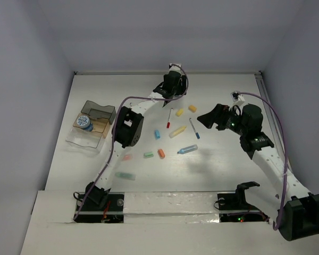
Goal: Sort the stationery into containers
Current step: Move the stationery to the center of the board, then pick up the stationery from the center of the board, then place the stationery in the storage box.
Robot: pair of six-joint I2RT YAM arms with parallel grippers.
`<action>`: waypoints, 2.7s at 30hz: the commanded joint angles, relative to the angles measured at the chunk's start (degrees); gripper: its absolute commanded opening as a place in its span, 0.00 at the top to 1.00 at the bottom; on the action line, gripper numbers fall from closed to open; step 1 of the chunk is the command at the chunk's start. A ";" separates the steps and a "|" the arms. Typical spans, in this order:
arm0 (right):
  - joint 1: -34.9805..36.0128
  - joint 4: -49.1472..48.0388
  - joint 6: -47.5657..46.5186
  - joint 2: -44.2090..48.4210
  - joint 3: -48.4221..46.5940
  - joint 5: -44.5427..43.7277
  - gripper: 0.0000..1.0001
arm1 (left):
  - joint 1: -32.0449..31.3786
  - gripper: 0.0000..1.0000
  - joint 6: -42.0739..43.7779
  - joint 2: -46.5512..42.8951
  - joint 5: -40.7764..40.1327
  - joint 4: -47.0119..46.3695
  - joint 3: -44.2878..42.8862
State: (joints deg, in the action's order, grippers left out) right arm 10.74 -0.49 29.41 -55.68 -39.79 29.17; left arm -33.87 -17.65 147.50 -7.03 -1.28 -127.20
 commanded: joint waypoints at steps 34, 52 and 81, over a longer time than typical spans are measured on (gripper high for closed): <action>3.06 0.14 -2.78 1.98 -2.14 -1.48 0.00 | 0.64 0.51 6.93 2.71 -2.02 8.75 -11.15; 4.11 -7.68 -1.99 -2.85 4.28 -4.47 0.00 | 5.55 0.63 8.26 -41.12 -8.88 2.60 25.28; 4.64 -9.18 -1.72 2.60 7.89 -5.53 0.00 | 33.69 0.62 -1.51 -85.37 -5.62 3.56 81.50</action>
State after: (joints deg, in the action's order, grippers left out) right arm 15.05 -7.33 28.14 -54.13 -32.16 24.03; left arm -0.62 -18.94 61.87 -10.83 7.33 -43.88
